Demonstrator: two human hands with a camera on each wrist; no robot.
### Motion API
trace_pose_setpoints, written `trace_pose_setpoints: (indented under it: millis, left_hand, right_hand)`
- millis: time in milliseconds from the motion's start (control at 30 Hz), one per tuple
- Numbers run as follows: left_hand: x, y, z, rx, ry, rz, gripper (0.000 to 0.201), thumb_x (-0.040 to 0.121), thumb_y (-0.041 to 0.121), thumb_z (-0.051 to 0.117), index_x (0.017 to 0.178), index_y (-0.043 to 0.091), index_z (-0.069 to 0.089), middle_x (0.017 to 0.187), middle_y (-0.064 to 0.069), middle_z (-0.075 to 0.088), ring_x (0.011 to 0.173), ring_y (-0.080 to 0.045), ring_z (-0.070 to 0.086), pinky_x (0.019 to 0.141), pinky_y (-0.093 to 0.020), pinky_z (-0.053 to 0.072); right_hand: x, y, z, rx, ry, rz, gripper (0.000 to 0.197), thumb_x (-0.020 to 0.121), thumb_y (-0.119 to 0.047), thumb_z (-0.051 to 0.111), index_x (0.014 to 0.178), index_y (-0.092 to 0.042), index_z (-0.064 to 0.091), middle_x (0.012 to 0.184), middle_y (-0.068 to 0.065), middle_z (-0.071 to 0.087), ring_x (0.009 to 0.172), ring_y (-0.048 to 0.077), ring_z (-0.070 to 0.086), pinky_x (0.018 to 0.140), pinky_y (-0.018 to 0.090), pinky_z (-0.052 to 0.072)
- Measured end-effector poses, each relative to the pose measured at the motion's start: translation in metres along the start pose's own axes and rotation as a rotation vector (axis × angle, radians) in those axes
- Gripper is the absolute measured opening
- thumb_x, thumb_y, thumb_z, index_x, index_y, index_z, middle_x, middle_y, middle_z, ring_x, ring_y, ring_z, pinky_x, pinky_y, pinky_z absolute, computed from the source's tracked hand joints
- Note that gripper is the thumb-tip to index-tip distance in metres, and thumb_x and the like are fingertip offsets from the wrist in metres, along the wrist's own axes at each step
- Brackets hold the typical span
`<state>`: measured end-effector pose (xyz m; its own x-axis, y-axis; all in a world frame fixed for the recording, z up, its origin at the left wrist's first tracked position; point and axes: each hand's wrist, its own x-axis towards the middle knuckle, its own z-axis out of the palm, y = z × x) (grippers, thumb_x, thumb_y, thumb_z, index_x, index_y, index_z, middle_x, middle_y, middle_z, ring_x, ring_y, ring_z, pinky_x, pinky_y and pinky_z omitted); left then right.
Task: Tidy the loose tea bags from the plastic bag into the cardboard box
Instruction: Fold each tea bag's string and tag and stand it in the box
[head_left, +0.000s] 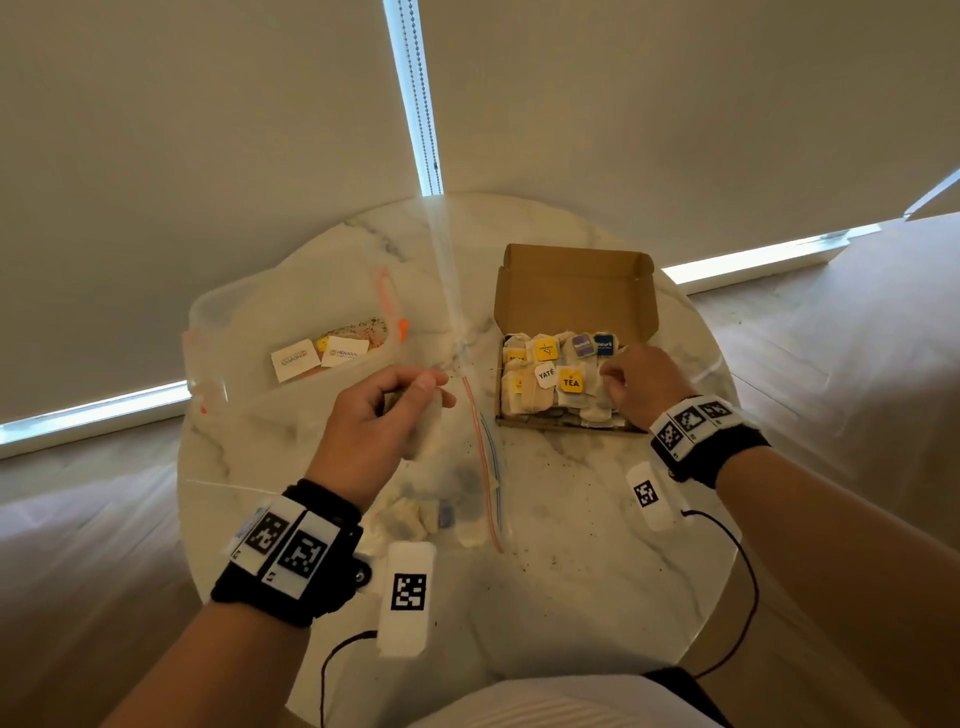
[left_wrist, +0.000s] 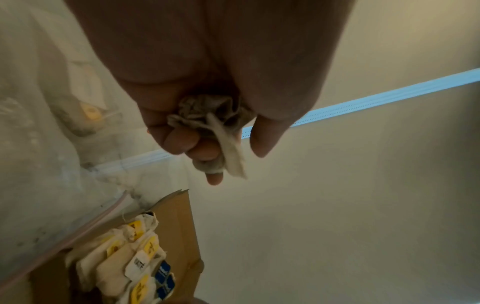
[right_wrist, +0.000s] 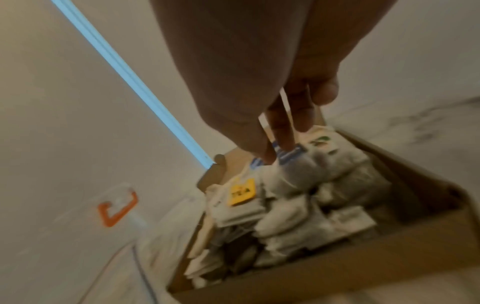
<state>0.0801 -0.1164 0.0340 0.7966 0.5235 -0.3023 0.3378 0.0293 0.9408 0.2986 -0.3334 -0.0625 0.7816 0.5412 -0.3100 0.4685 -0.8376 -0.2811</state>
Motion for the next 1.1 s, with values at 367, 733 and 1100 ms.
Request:
trace_pose_setpoints:
  millis: [367, 733, 1100]
  left_hand:
    - [-0.009, 0.017, -0.001, -0.581, -0.062, -0.287, 0.055, 0.085, 0.043, 0.055, 0.126, 0.007, 0.061, 0.096, -0.014, 0.068, 0.081, -0.021, 0.064, 0.063, -0.029, 0.049]
    - [-0.022, 0.01, -0.014, -0.738, -0.129, -0.334, 0.047, 0.089, -0.007, 0.033, 0.133, -0.006, 0.048, 0.108, -0.027, 0.069, 0.086, -0.036, 0.068, 0.073, -0.036, 0.061]
    - [-0.033, 0.016, -0.003, -0.786, -0.15, -0.358, 0.044, 0.103, 0.018, 0.033, 0.095, 0.0, 0.072, 0.093, -0.019, 0.072, 0.08, -0.026, 0.072, 0.084, -0.041, 0.058]
  right_hand:
    - [-0.078, -0.141, -0.046, 0.385, 0.203, -0.83, 0.039, 0.076, -0.037, 0.078, 0.109, -0.018, 0.07, 0.104, 0.0, 0.061, 0.091, 0.011, 0.054, 0.08, 0.019, 0.043]
    - [-0.092, -0.144, -0.064, 0.54, 0.27, -0.622, 0.008, 0.087, -0.012, 0.069, 0.093, -0.016, 0.074, 0.08, -0.009, 0.068, 0.074, 0.007, 0.059, 0.065, 0.013, 0.047]
    - [-0.104, -0.173, -0.061, 0.423, 0.427, -0.726, 0.011, 0.085, -0.015, 0.067, 0.091, -0.013, 0.075, 0.084, -0.002, 0.072, 0.077, 0.011, 0.061, 0.073, 0.028, 0.051]
